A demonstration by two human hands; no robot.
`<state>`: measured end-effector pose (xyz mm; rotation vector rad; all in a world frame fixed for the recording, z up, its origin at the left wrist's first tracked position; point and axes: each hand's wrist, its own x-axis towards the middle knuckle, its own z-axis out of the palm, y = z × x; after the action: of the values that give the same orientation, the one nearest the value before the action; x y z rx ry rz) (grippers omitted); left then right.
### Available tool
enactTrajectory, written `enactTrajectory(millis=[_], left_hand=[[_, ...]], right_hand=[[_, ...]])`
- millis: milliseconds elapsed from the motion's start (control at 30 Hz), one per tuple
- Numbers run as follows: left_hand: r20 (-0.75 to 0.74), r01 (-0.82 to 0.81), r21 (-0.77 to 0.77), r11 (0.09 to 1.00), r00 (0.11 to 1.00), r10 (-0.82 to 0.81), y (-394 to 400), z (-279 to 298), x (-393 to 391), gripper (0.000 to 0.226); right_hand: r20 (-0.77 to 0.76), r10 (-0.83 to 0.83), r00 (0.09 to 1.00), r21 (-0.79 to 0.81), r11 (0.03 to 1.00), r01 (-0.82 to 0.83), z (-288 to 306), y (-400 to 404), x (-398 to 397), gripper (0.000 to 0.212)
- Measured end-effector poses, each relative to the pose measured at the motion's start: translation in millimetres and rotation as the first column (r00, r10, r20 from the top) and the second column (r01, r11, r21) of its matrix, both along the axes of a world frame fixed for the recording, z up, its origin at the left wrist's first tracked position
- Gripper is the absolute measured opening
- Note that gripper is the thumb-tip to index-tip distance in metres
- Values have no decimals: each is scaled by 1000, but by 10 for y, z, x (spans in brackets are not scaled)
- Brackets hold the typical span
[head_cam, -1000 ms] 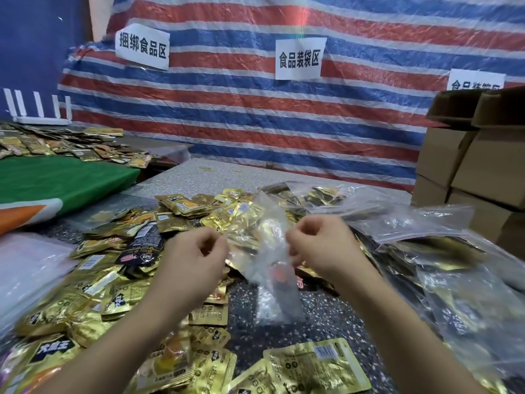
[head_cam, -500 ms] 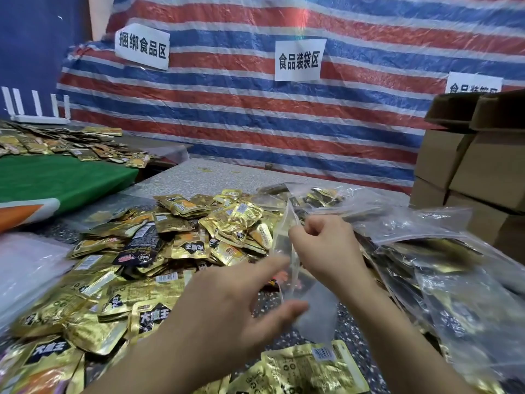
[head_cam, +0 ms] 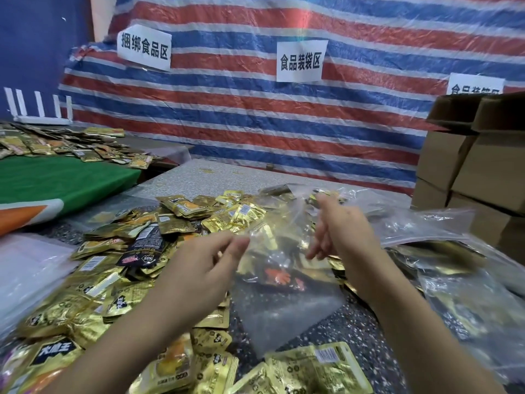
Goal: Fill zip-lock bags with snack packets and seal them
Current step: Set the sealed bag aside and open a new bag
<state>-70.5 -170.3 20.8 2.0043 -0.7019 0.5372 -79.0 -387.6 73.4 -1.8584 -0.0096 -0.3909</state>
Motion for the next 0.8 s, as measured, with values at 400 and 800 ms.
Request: enactTrajectory(millis=[400, 800], left_hand=[[236, -73, -98, 992, 967, 95, 169, 27, 167, 50], [129, -181, -69, 981, 974, 188, 203, -53, 258, 53]], right_hand=[[-374, -111, 921, -330, 944, -20, -223, 42, 1465, 48], [-454, -192, 870, -364, 931, 16, -537, 526, 1876, 41]])
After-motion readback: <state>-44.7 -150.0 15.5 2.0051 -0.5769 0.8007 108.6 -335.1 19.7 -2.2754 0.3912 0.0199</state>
